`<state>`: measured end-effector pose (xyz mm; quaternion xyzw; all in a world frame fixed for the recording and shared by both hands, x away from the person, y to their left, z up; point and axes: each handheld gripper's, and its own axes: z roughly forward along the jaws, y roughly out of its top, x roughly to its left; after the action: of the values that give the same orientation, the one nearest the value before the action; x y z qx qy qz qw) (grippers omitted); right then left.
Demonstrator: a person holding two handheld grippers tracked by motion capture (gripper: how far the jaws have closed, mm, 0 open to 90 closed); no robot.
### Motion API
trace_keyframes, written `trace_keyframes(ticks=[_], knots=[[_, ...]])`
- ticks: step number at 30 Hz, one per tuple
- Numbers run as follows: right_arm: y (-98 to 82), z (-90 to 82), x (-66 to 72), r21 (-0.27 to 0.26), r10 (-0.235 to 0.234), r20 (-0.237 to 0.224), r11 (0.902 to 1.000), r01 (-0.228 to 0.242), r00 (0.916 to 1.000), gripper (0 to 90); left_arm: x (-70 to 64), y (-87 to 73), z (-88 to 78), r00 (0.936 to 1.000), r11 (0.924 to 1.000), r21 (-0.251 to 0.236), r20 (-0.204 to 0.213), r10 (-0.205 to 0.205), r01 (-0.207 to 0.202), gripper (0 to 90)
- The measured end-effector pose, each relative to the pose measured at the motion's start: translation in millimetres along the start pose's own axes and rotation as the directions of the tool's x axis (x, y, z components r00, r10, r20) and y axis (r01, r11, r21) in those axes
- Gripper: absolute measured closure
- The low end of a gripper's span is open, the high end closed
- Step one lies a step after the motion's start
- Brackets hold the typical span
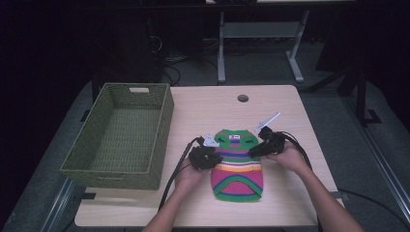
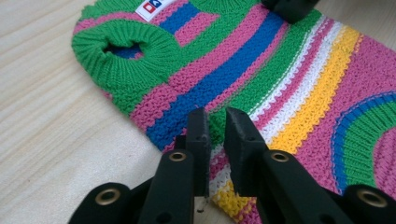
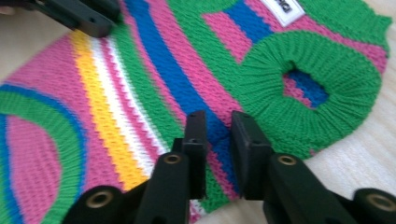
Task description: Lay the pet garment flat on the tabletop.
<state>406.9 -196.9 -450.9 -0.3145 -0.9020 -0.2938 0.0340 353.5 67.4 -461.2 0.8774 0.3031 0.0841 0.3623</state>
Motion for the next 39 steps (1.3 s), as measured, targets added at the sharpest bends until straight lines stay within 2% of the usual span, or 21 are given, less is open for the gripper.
trace_keyframes(ticks=[2, 6, 7, 11, 13, 18, 19, 21, 29, 36, 39], knots=[[-1.1, -5.7, 0.4, -0.039, 0.01, -0.03, 0.9992, -0.012, 0.9995, 71.5, 1.4, 0.9, -3.5, 0.9997, 0.9997, -0.018, 0.018, -0.017, 0.017, 75.1], [-0.9, -10.5, 0.7, -0.075, 0.013, -0.049, 0.9971, -0.017, 0.9987, 67.5, 2.7, 2.0, -7.5, 0.9992, 0.9985, -0.043, 0.027, -0.031, 0.032, 73.5], [-1.2, -14.0, 0.3, -0.098, 0.025, -0.071, 0.9947, -0.032, 0.9972, 63.6, 2.7, 2.2, -9.5, 0.9986, 0.9977, -0.052, 0.034, -0.041, 0.043, 71.7], [-2.4, -17.1, -0.8, -0.117, 0.036, -0.091, 0.9921, -0.046, 0.9952, 59.0, 2.7, 2.4, -12.7, 0.9989, 0.9983, -0.05, 0.035, -0.03, 0.031, 66.9], [-3.9, -21.3, -1.3, -0.132, 0.042, -0.103, 0.9897, -0.056, 0.9938, 53.9, 3.6, 2.6, -15.7, 0.9987, 0.9981, -0.054, 0.043, -0.029, 0.031, 65.2], [-6.9, -26.9, -2.1, -0.148, 0.045, -0.104, 0.9872, -0.06, 0.9936, 50.0, 3.8, 2.5, -18.3, 0.9979, 0.9973, -0.06, 0.052, -0.039, 0.042, 59.8], [-8.2, -28.5, -2.6, -0.154, 0.053, -0.112, 0.9857, -0.07, 0.9923, 46.9, 3.3, 2.5, -19.5, 0.9946, 0.9944, -0.074, 0.076, -0.07, 0.076, 58.8], [-9.3, -29.9, -2.9, -0.156, 0.053, -0.114, 0.9852, -0.07, 0.9921, 45.5, 2.8, 2.9, -21.3, 0.9928, 0.9925, -0.082, 0.086, -0.084, 0.091, 56.1], [-15.0, -34.1, -2.9, -0.165, 0.064, -0.113, 0.9828, -0.083, 0.9915, 41.0, 2.4, 3.0, -29.0, 0.9927, 0.9923, -0.085, 0.087, -0.083, 0.09, 52.6], [-19.2, -40.2, -2.1, -0.177, 0.057, -0.104, 0.9814, -0.074, 0.993, 38.7, 3.1, 0.8, -33.5, 0.9928, 0.9926, -0.079, 0.084, -0.086, 0.093, 48.2], [-21.0, -42.1, -1.5, -0.175, 0.053, -0.097, 0.9821, -0.069, 0.9939, 37.9, 2.4, -1.4, -34.4, 0.9906, 0.9908, -0.089, 0.1, -0.093, 0.102, 43.6]])
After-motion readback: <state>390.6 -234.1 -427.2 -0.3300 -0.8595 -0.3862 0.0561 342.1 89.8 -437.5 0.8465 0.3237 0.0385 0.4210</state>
